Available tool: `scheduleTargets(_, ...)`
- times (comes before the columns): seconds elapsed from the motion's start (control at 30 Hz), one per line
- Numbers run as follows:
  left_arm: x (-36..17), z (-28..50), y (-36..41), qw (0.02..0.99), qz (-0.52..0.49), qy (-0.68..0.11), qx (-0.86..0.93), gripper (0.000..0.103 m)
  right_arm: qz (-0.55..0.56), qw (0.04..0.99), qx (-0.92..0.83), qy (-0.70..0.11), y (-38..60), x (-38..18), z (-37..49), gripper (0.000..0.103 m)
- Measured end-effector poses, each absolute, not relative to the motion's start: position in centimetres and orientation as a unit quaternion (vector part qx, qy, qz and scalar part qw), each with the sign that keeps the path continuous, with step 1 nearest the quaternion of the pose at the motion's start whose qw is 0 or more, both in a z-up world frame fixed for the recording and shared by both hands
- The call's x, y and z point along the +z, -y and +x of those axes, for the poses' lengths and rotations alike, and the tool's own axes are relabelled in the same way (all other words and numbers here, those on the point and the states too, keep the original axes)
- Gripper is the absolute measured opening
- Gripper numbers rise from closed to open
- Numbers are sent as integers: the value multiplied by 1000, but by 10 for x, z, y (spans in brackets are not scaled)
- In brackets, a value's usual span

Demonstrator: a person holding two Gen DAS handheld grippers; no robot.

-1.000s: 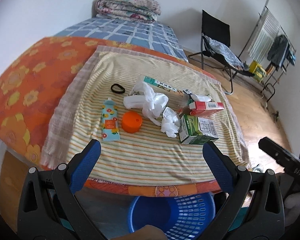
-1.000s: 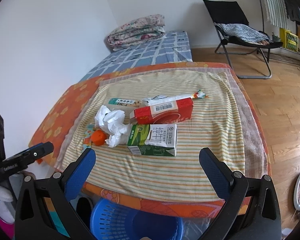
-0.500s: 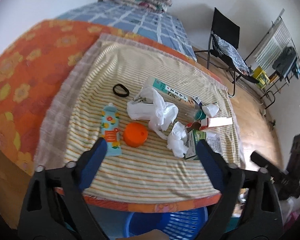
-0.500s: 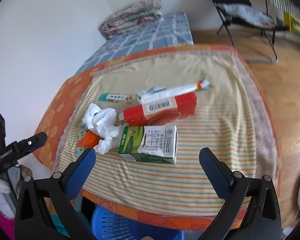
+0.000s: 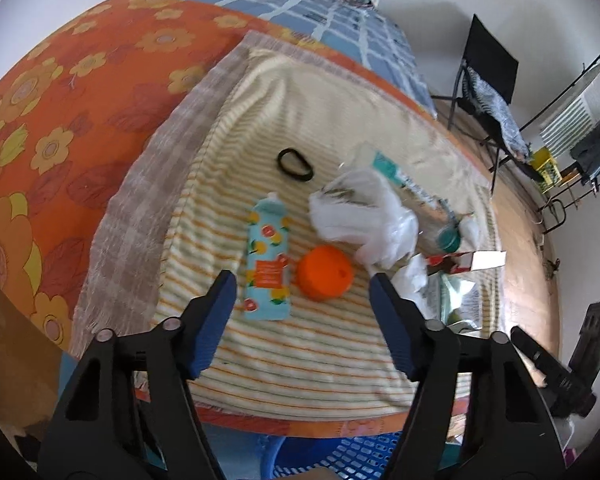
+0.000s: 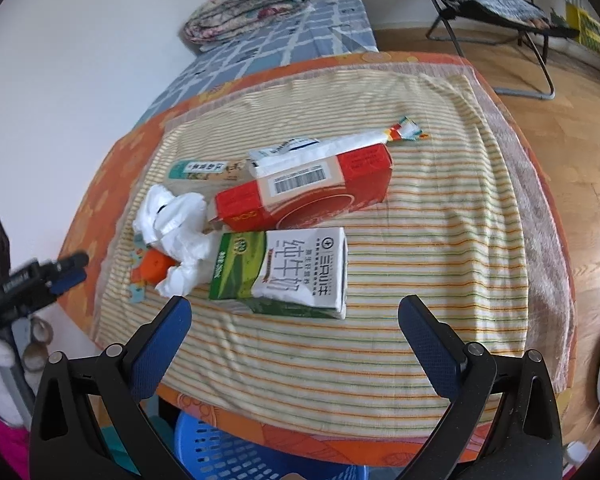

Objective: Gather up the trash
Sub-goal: 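Reach the left tool to the squeeze tube while the right tool approaches the milk carton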

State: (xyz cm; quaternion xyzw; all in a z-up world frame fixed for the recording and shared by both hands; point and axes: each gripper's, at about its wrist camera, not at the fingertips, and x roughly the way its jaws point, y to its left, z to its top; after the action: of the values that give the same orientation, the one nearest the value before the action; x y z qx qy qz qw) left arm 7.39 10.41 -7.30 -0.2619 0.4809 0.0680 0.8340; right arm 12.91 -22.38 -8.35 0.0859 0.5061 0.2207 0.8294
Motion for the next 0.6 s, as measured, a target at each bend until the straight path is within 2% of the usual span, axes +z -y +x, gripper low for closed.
scheduleTargets(0.2, -83, 76, -105, 830, -260, -489, 64, 68, 104, 836, 229, -488, 227, -80, 151, 103)
scheduleTargets(0.33, -93, 85, -107, 826, -252, -501, 64, 60, 101, 835, 242, -485, 222, -87, 168, 101)
scheduleTargets(0.6, -116, 101, -121, 812, -255, -520, 70, 60, 100, 821, 269, -493, 204, -102, 194, 99)
